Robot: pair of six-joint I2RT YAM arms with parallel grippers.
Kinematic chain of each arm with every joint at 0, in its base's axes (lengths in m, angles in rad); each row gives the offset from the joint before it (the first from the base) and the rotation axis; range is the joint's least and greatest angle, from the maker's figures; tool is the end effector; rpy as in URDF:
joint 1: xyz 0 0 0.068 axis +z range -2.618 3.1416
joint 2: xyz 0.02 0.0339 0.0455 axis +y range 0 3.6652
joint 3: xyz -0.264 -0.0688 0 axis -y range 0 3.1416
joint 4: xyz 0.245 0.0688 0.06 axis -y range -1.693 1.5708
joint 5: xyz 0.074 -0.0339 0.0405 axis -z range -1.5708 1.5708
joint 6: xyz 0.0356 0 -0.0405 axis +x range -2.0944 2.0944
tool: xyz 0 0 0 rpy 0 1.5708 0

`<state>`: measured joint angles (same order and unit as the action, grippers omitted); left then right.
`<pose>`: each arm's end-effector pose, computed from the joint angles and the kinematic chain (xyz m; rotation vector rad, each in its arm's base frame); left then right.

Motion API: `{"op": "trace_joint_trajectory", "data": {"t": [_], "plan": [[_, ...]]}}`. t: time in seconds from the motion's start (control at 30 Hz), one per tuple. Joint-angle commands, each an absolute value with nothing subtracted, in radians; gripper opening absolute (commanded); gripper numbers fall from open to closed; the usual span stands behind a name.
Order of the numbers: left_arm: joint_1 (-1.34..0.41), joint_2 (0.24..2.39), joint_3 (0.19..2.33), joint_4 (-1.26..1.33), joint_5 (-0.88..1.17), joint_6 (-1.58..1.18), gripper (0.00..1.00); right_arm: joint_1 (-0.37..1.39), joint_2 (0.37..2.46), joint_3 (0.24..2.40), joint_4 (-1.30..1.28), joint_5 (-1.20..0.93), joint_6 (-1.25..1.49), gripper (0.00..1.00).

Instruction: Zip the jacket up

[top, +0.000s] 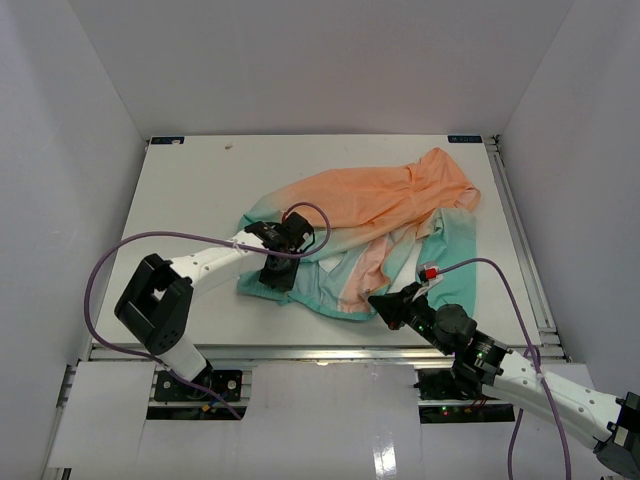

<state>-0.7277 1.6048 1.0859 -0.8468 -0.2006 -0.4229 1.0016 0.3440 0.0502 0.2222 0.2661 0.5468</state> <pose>0.2240 -0.1900 0.2013 0.4049 2.8314 0.0814 0.0787 0.1056 0.1813 -0.1787 1.7208 0.9530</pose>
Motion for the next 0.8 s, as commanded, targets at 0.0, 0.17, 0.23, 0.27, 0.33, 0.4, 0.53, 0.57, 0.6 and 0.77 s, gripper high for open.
{"op": "trace_joint_trajectory", "data": {"t": [0.0,0.17,0.23,0.27,0.33,0.4,0.53,0.57,0.6,0.77], "plan": [[-0.727,1.632,1.069,-0.798,-0.18,-0.419,0.47,1.002,0.341,0.006,0.239,0.27,0.551,0.08],[-0.726,1.648,1.052,-0.778,-0.179,-0.425,0.46,1.003,0.339,0.009,0.237,0.268,0.549,0.08],[-0.727,1.653,1.052,-0.777,-0.186,-0.429,0.45,1.002,0.339,0.012,0.234,0.268,0.548,0.08],[-0.727,1.655,1.053,-0.775,-0.187,-0.43,0.42,1.002,0.339,0.013,0.233,0.268,0.548,0.08],[-0.727,1.661,1.054,-0.772,-0.185,-0.433,0.33,1.003,0.339,0.015,0.232,0.268,0.548,0.08],[-0.726,1.658,1.052,-0.761,-0.173,-0.43,0.21,1.002,0.342,0.016,0.232,0.268,0.548,0.08],[-0.726,1.637,1.038,-0.719,-0.131,-0.413,0.0,1.003,0.345,0.017,0.233,0.264,0.546,0.08],[-0.726,1.632,1.034,-0.715,-0.132,-0.413,0.0,1.003,0.345,0.017,0.232,0.266,0.546,0.08],[-0.727,1.618,1.034,-0.713,-0.141,-0.42,0.0,1.002,0.347,0.018,0.232,0.267,0.546,0.08],[-0.725,1.548,1.048,-0.719,-0.148,-0.434,0.0,1.002,0.392,0.021,0.271,0.25,0.535,0.08]]}}
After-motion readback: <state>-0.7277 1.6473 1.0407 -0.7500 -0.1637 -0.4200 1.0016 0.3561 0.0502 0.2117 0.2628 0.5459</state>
